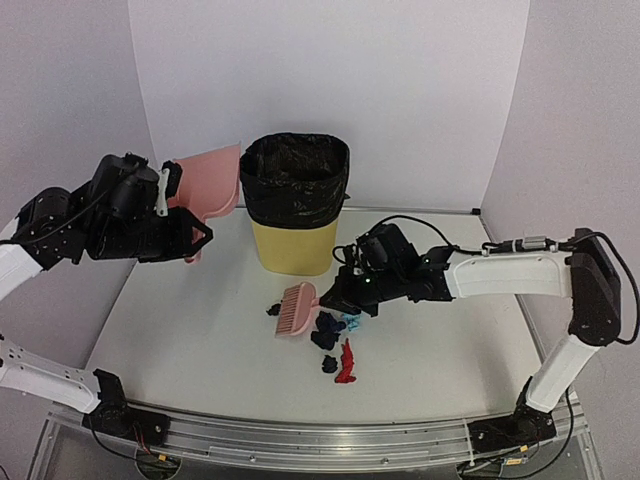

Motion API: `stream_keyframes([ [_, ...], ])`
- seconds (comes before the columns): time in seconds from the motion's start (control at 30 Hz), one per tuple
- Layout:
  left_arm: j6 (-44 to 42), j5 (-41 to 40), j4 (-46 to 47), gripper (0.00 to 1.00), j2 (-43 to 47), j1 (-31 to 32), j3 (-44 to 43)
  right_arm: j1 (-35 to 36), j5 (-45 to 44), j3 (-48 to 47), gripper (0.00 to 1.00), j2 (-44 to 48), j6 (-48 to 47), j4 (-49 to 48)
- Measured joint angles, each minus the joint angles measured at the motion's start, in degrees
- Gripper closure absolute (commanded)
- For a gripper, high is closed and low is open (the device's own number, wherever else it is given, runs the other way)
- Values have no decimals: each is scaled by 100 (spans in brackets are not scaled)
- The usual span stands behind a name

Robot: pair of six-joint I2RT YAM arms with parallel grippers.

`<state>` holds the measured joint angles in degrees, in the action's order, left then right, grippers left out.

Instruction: Sweep away the paper scraps from the table

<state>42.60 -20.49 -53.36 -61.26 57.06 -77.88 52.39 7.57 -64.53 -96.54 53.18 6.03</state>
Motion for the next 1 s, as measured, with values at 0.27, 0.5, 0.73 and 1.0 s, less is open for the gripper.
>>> stream_keyframes([
  [0.27,1049,124,-378,100,843,0,1382,190,-158,-532,100,-661,680,-771],
  [0.5,1531,127,-429,100,938,0,1733,253,-490,-872,100,-1217,1065,-1174],
  [0.73,1847,170,-399,100,790,0,2178,250,-908,-740,100,-1625,1296,-1223],
  [1.0,1692,479,-16,100,253,0,2404,252,-1300,295,100,-870,1497,-1311],
])
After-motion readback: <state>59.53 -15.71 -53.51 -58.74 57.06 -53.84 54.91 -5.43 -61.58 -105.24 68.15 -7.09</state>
